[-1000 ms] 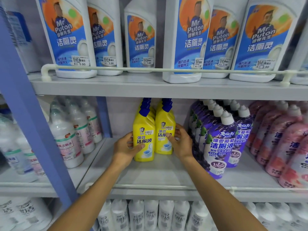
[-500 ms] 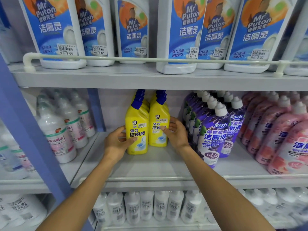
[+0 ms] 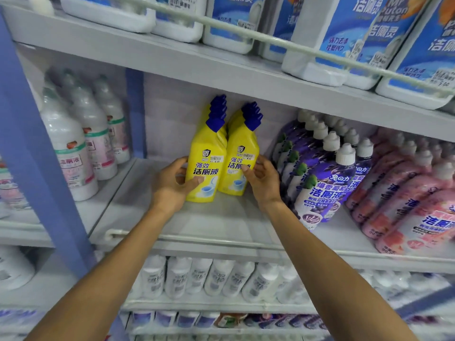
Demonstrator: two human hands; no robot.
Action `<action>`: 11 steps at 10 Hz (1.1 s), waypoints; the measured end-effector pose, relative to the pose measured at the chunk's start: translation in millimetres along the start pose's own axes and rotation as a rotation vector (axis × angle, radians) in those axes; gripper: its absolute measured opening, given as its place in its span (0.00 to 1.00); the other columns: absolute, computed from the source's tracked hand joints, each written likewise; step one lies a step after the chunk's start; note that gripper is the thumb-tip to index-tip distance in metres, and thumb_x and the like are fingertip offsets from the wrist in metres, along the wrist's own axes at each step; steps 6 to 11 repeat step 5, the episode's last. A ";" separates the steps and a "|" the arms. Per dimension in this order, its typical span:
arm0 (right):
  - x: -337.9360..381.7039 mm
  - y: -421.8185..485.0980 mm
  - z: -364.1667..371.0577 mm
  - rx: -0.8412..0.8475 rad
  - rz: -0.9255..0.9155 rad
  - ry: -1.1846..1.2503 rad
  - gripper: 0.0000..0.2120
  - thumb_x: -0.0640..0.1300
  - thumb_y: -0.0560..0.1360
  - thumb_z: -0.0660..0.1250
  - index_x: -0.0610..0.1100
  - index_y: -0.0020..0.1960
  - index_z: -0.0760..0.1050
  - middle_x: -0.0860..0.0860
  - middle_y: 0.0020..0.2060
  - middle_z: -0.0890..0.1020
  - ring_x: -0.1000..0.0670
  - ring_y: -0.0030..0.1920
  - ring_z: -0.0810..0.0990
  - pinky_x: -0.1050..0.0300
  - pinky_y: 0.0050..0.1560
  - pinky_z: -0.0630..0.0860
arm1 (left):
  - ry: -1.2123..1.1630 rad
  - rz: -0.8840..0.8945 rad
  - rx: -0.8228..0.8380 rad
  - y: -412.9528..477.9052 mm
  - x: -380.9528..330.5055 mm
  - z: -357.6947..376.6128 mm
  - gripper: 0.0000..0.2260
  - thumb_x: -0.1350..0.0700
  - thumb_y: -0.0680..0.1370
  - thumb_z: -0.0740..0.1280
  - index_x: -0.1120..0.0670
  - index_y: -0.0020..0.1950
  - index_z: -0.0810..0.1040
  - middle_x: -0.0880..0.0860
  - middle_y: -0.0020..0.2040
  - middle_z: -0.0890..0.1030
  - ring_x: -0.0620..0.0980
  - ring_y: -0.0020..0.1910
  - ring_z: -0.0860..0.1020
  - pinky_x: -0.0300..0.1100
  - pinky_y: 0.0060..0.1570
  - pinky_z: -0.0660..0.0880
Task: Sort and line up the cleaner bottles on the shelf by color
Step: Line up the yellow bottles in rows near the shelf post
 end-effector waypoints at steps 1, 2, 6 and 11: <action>1.4 0.1 0.1 0.009 0.006 -0.007 0.15 0.34 0.77 0.73 0.40 0.63 0.77 0.39 0.55 0.85 0.47 0.53 0.85 0.55 0.54 0.83 | -0.004 -0.019 -0.009 0.3 0.6 -1.1 0.21 0.49 0.68 0.77 0.45 0.60 0.81 0.33 0.45 0.85 0.37 0.41 0.83 0.37 0.44 0.82; 3.1 1.5 -0.7 0.025 0.029 -0.003 0.16 0.35 0.76 0.74 0.39 0.62 0.77 0.40 0.54 0.85 0.45 0.53 0.85 0.50 0.55 0.83 | 0.005 -0.041 -0.020 0.2 -2.1 -1.8 0.22 0.48 0.66 0.77 0.46 0.59 0.80 0.34 0.42 0.85 0.35 0.39 0.83 0.36 0.43 0.82; 37.5 -32.1 -23.5 0.114 0.014 -0.116 0.20 0.37 0.77 0.73 0.39 0.67 0.73 0.53 0.51 0.81 0.50 0.54 0.83 0.55 0.57 0.80 | 0.185 -0.086 -0.169 -19.1 -31.1 1.4 0.19 0.49 0.66 0.81 0.49 0.54 0.82 0.53 0.49 0.85 0.59 0.51 0.85 0.54 0.54 0.82; 37.5 -32.1 -23.5 0.114 0.014 -0.116 0.20 0.37 0.77 0.73 0.39 0.67 0.73 0.53 0.51 0.81 0.50 0.54 0.83 0.55 0.57 0.80 | 0.185 -0.086 -0.169 -19.1 -31.1 1.4 0.19 0.49 0.66 0.81 0.49 0.54 0.82 0.53 0.49 0.85 0.59 0.51 0.85 0.54 0.54 0.82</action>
Point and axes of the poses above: each hand's wrist, its own y-axis towards the middle knuckle, its own z-axis out of the palm, x = y × z, the point moved 3 cm from there along y, towards the middle knuckle
